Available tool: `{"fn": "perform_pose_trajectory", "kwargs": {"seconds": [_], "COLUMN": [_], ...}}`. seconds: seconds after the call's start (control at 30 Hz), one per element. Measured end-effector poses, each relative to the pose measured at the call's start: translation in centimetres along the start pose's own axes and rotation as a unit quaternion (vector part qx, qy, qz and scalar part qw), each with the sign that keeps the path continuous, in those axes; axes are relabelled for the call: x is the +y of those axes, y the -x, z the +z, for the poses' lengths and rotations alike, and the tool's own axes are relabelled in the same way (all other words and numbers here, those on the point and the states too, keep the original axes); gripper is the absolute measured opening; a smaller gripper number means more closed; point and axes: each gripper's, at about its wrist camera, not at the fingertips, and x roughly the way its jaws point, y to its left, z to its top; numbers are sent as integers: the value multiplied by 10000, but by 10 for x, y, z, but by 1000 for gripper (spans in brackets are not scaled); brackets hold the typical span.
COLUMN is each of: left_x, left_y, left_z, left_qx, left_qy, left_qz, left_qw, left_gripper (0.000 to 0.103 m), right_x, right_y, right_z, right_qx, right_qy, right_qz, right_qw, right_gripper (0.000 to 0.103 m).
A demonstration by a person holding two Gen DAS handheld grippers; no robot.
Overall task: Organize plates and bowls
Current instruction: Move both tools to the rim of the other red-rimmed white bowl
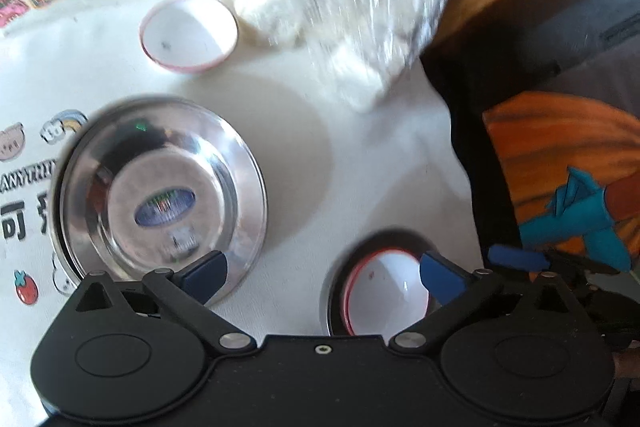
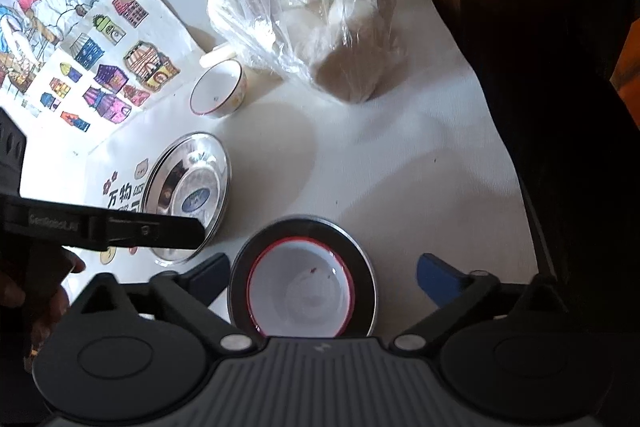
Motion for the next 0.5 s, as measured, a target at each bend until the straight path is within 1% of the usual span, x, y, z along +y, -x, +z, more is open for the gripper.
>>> {"fn": "perform_pose_trajectory", "kwargs": {"seconds": [0.13, 0.23, 0.37, 0.5], "left_x": [14, 28, 50, 67], "left_y": [15, 23, 32, 32], "left_z": [3, 10, 23, 38], "left_qx": [-525, -789, -1091, -1256], "left_qy": [208, 342, 430, 514], "left_qz": [44, 155, 262, 360], "left_qw": [9984, 9962, 9928, 9901], "left_gripper": [102, 102, 102, 102], "right_x": [3, 7, 15, 26], "right_y": [-2, -6, -17, -31], "right_z": [5, 8, 15, 21], "right_qx": [-184, -319, -295, -200], "right_qy": [-19, -31, 29, 106], "right_qz": [-49, -75, -52, -74], "right_qw": [9998, 9995, 9995, 9997], "right_gripper": [103, 103, 103, 103]}}
